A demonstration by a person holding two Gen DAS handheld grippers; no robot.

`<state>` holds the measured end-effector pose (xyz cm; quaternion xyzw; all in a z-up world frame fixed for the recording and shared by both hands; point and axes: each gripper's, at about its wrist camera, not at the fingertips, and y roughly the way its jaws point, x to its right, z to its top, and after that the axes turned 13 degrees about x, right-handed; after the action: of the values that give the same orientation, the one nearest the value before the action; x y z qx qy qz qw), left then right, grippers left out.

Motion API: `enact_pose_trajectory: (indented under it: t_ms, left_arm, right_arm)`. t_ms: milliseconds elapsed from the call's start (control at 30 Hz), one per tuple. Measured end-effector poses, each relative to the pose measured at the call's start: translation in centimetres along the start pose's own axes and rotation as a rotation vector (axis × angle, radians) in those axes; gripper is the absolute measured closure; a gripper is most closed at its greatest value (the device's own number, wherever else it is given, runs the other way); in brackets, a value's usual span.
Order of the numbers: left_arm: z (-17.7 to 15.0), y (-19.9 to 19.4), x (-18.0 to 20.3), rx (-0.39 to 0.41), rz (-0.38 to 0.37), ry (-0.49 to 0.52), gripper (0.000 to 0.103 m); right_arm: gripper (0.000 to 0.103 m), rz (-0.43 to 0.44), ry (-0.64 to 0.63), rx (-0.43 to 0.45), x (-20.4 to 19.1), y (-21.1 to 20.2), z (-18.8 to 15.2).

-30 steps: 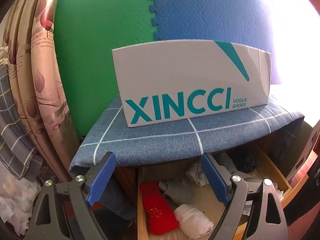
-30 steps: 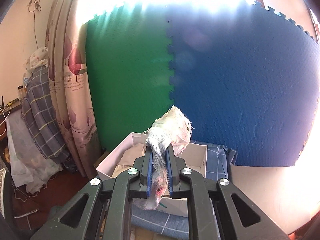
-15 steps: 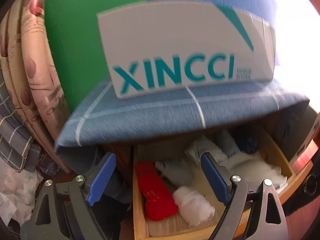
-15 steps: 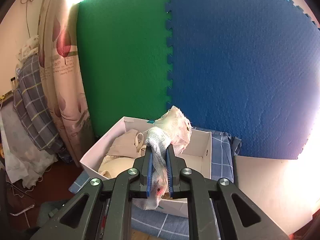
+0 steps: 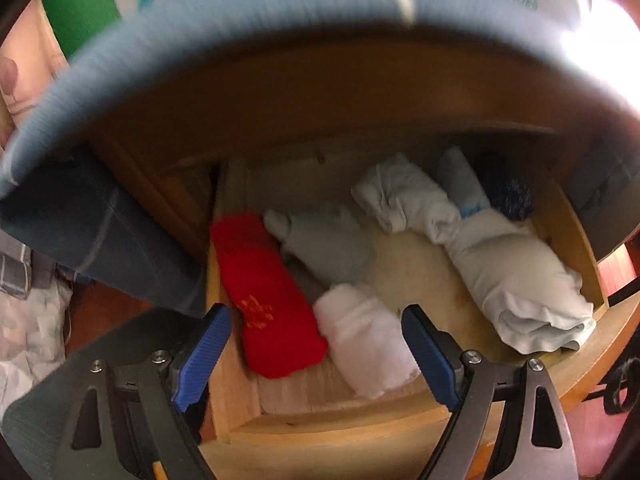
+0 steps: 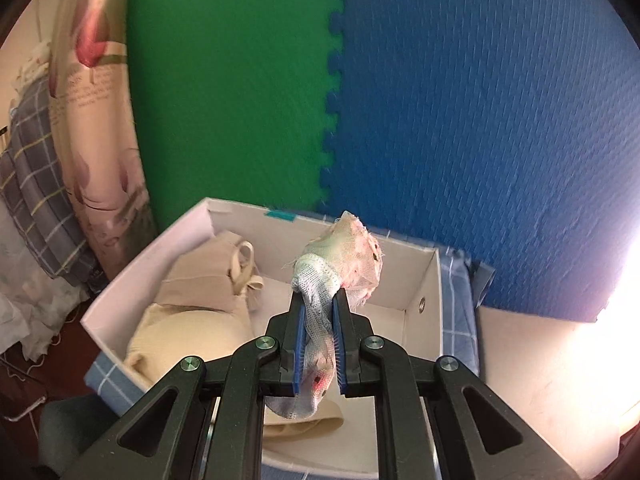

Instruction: Take underwear out of drawer

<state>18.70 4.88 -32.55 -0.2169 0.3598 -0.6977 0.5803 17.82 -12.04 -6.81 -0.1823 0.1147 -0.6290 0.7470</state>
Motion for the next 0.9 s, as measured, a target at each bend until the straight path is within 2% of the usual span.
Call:
enact_pose_trajectory:
  t_ms: [100,167,300,500,600,700,900]
  left_arm:
    - [-0.4,1.2,0.2,-0.08,0.001,-0.009,0.014]
    - [-0.3,1.5,0.2,-0.104,0.008,-0.023,0.014]
    - [-0.4,2.7,0.1,-0.214,-0.003,-0.071,0.014]
    - [-0.5,3.4,0.6,-0.275,0.006,-0.059,0.014]
    - [-0.9,4.3,0.2,-0.341,-0.013,-0.108,0.014]
    - [-2.0,5.3,0.1,-0.393,-0.03,-0.16,0.014]
    - [-2.4,5.3,0.0,-0.386,-0.022,-0.162,0.013]
  right_arm:
    - [0.092,0.009,0.05,-0.059,1.0,2.4,-0.8]
    - [0.092,0.013,0.062,-0.095,1.4,3.6,-1.3]
    - [0.091,0.026,0.081,-0.142,1.9,4.9,-2.4]
    - [0.09,0.042,0.131,-0.215,3.2,6.8,-4.8]
    - [0.09,0.041,0.09,-0.204,3.0,6.9,-5.2]
    - [0.09,0.048,0.105,-0.189,3.2,6.8,-5.3]
    - [0.09,0.075,0.091,-0.158,3.0,6.7,-5.3]
